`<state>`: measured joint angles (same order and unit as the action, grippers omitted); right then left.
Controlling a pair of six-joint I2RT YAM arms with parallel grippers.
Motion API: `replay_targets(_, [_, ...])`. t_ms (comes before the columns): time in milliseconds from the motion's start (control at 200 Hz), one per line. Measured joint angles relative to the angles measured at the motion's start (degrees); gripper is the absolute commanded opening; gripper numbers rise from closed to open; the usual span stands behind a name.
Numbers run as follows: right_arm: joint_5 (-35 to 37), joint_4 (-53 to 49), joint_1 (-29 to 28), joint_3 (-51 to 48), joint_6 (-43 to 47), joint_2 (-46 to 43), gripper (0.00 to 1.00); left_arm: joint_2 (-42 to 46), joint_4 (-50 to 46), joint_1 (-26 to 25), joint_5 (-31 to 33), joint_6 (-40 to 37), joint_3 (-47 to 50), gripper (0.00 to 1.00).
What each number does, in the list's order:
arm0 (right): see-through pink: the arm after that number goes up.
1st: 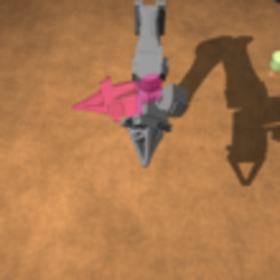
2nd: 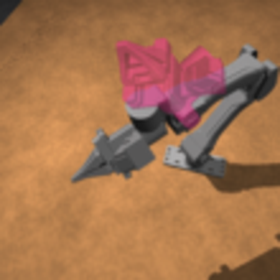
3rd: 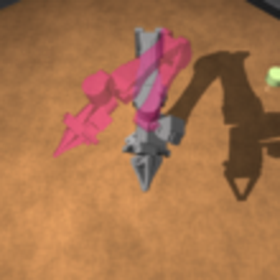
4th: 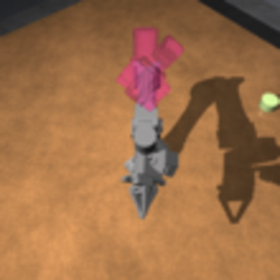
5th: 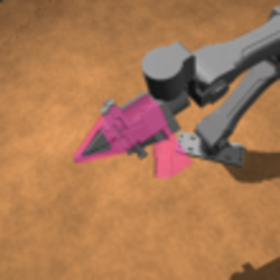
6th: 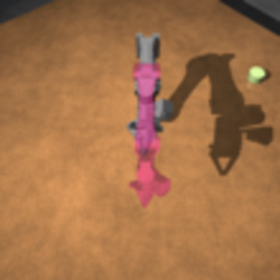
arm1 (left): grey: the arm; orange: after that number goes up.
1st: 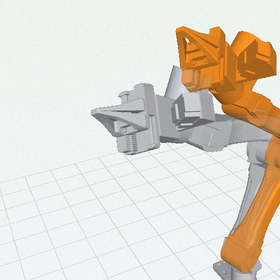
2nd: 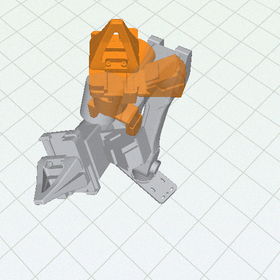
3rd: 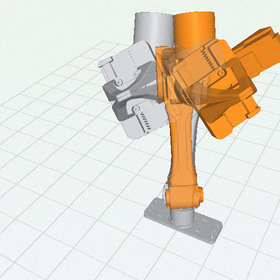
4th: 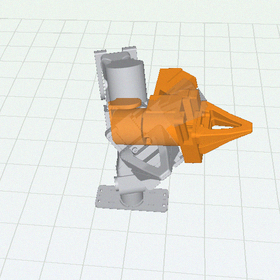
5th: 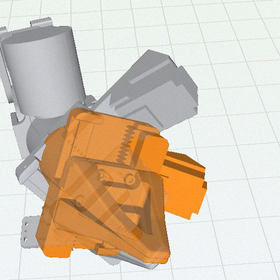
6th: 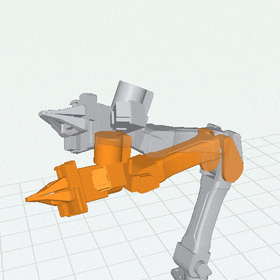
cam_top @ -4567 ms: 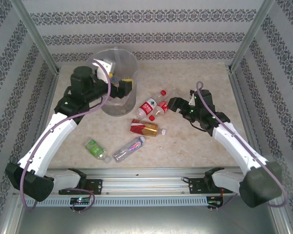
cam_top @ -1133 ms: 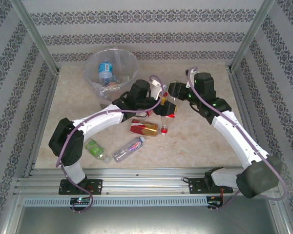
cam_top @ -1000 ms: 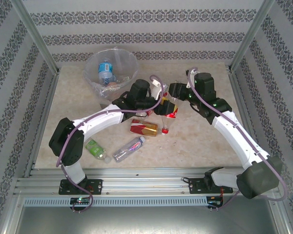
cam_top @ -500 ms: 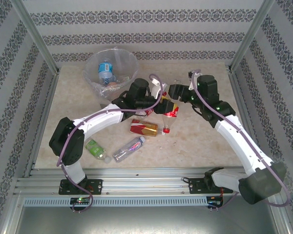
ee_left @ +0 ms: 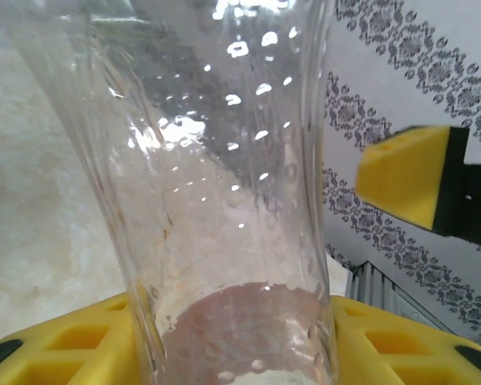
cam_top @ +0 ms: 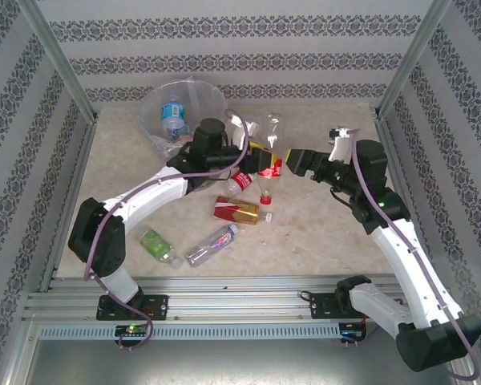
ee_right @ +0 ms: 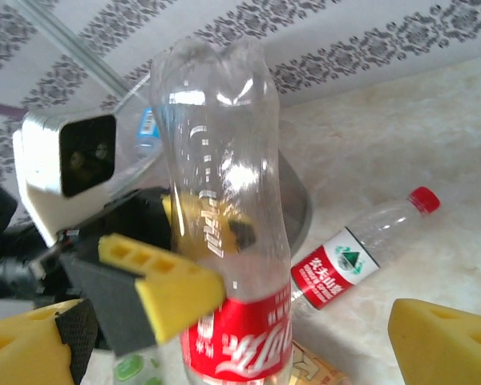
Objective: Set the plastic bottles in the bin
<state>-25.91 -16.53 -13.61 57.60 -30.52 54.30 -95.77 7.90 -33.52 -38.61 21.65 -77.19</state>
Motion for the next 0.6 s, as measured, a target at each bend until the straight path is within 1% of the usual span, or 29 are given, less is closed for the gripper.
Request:
replay_targets(190, [-0.8, 0.0, 0.0, 0.0, 0.0, -2.2, 0.94, 1.7, -3.5, 2.9, 1.3, -3.3, -7.9, 0.46])
replay_targets(340, [-0.9, 0.0, 0.0, 0.0, 0.0, -2.3, 0.94, 2.8, -6.7, 5.0, 4.3, -6.0, -14.7, 0.43])
replay_targets(465, [-1.0, 0.0, 0.0, 0.0, 0.0, -2.3, 0.94, 3.1, -9.2, 8.6, 6.8, -7.6, -18.9, 0.42])
replay_targets(605, [-1.0, 0.0, 0.0, -0.1, 0.0, -2.3, 0.94, 3.1, -12.4, 12.7, 11.2, -9.8, -22.6, 0.42])
